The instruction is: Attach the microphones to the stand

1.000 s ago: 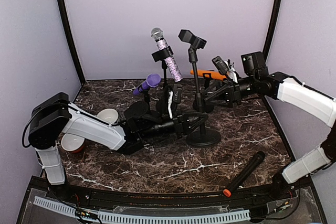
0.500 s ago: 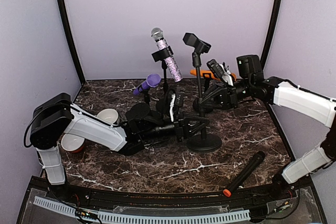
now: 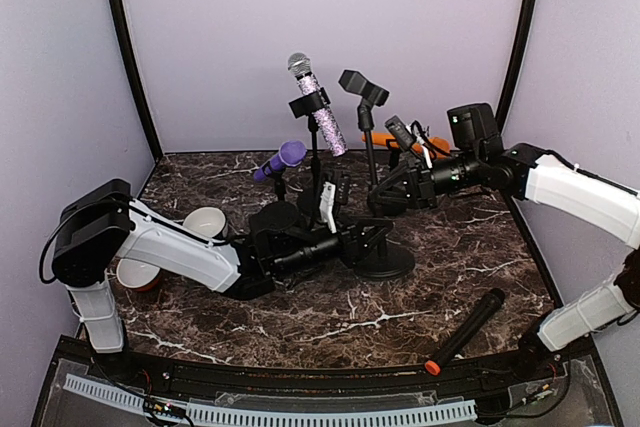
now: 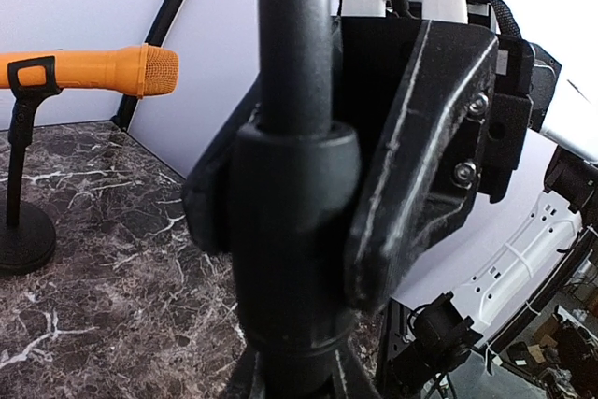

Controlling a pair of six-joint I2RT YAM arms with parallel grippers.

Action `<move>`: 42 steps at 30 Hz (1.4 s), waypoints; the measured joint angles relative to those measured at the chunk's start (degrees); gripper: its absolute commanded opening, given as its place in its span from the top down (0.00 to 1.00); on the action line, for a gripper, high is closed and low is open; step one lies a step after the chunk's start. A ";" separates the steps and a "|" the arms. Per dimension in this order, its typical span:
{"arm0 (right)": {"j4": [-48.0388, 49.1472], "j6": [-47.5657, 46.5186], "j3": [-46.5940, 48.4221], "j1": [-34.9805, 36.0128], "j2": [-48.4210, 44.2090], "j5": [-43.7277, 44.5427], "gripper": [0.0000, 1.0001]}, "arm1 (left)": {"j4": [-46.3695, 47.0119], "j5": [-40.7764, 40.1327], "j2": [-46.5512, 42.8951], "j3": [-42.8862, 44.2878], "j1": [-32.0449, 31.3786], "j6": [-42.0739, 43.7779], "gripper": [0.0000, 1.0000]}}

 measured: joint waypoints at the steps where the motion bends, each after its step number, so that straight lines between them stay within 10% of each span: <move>1: -0.04 -0.17 0.02 0.02 -0.04 0.04 1.00 | 0.00 -0.33 0.00 -0.02 -0.02 0.07 0.70; 7: -1.53 -3.76 0.02 -0.26 -0.09 0.13 1.00 | 0.50 -1.57 -2.25 -1.70 -0.33 1.31 0.47; 19: -8.26 -18.73 -1.42 -1.07 -0.11 -6.23 1.00 | -0.26 -1.68 -11.93 -4.92 -0.50 6.71 0.46; 37: -14.36 -27.63 -1.77 1.77 0.17 -7.52 1.00 | -2.80 -0.17 -11.08 -1.01 0.79 11.43 0.92; 42: -14.73 -27.91 -1.81 1.77 0.96 -6.67 0.48 | -1.49 3.43 -9.99 -1.05 2.03 12.96 0.98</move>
